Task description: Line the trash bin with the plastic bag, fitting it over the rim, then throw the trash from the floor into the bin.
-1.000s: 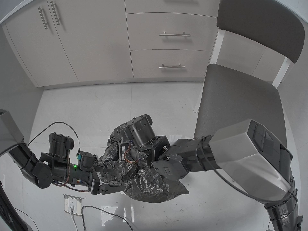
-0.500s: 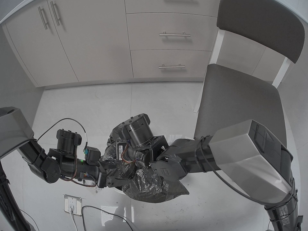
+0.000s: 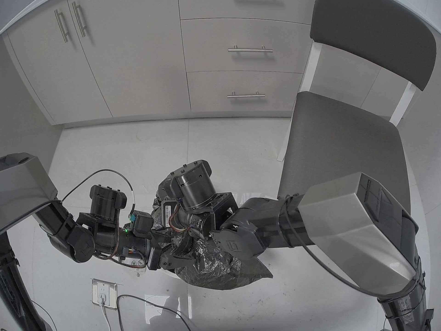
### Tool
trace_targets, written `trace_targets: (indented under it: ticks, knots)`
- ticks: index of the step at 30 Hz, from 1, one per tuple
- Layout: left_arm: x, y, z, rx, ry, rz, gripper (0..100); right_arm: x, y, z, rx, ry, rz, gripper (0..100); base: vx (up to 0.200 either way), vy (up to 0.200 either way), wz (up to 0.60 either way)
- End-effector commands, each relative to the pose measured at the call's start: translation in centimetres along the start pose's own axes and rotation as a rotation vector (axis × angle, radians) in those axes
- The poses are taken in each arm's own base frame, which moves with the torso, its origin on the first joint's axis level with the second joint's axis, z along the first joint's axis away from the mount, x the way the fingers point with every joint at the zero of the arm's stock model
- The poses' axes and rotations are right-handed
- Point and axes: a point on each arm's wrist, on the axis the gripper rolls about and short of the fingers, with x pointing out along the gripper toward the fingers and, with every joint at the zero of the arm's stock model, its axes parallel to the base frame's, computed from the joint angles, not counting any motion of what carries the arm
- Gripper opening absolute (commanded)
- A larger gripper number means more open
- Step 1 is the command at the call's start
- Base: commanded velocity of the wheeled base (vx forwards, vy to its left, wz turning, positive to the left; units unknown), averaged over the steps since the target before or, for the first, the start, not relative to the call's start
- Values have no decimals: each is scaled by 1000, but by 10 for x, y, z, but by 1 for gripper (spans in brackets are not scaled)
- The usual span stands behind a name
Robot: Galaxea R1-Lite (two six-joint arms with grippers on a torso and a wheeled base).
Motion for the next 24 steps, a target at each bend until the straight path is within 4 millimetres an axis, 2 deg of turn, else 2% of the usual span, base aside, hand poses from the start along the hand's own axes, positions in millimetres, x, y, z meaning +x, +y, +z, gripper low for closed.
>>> trace_targets:
  ticks: [1, 2, 3, 16, 24]
  knots:
    - [4, 3, -1, -2, 5, -3, 100, -1, 4, 0, -2, -5, 10, 0, 0, 0, 0]
    - [7, 4, -2, -11, 9, -5, 100, -2, 5, 1, -2, -7, 12, 0, 0, 0, 0]
    - [7, 5, -2, -19, 8, -6, 0, -2, 5, 1, -2, -7, 12, 0, 0, 0, 0]
    - [6, 19, 12, -105, -101, 23, 0, -4, 6, 3, 1, -11, 14, 0, 0, 0, 0]
    - [9, 17, 6, -115, -133, 21, 0, -3, 6, 0, 0, -9, 6, 0, 0, 0, 0]
